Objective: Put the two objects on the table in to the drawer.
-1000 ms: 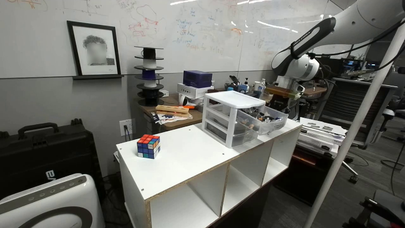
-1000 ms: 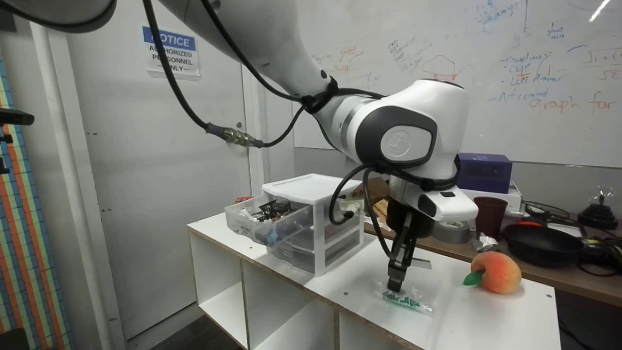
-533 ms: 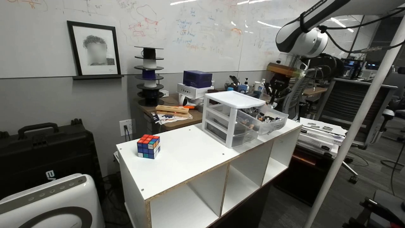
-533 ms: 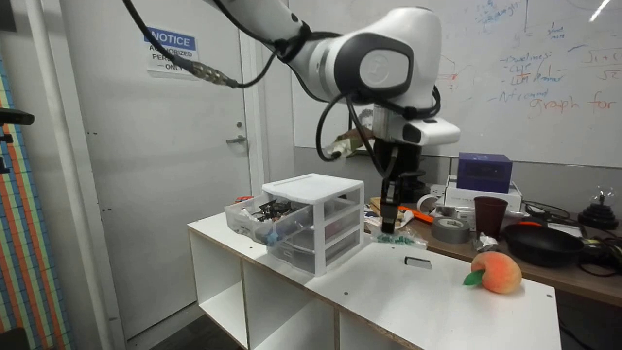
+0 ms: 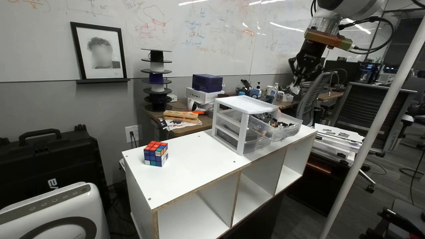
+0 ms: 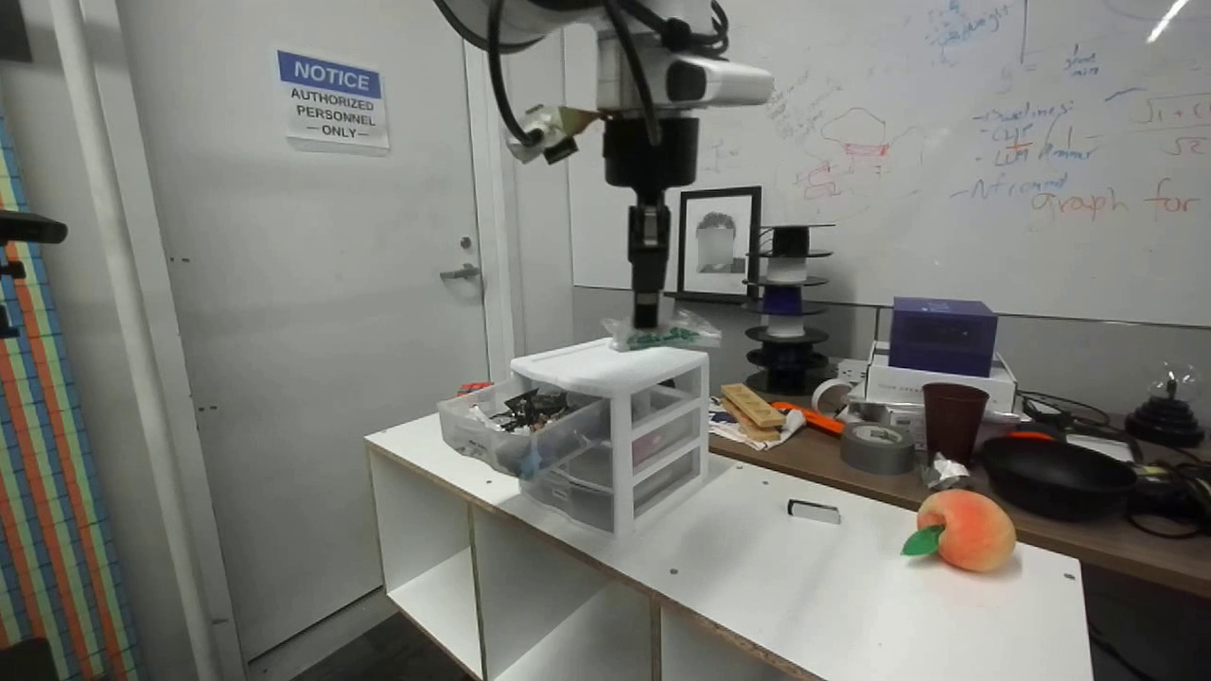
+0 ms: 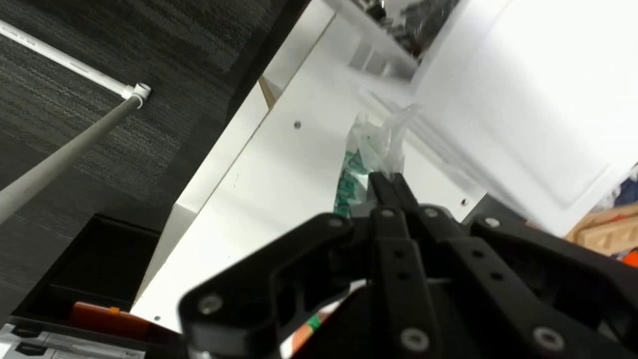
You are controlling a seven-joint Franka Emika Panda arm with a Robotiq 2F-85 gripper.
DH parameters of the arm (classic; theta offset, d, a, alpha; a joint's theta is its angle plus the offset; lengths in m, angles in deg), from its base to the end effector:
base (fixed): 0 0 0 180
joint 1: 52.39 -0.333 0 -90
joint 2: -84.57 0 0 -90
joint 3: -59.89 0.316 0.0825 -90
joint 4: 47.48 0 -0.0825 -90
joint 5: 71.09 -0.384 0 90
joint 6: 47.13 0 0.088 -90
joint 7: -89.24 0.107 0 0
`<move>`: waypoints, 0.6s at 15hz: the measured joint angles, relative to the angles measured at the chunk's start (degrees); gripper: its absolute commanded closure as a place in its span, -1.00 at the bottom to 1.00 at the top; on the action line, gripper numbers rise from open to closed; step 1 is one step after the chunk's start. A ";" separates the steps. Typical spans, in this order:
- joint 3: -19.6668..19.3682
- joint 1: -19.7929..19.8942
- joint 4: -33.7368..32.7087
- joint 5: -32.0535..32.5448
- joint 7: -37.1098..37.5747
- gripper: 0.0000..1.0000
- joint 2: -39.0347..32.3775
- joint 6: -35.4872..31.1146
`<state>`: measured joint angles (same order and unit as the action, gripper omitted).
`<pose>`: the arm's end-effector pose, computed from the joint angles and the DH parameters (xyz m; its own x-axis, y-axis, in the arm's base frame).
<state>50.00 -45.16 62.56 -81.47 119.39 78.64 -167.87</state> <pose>0.5698 -0.1640 0.4469 0.6144 -0.7889 -0.0045 -0.7786 -0.6055 -0.1646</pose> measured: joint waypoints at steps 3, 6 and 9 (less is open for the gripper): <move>2.87 -1.53 5.96 0.10 -3.78 0.99 6.83 2.77; 5.38 -3.00 9.52 0.96 -4.19 0.99 8.00 2.61; 6.69 -3.82 11.43 1.94 -4.50 0.99 6.20 1.54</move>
<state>56.70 -48.97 73.98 -79.53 114.89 84.84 -166.33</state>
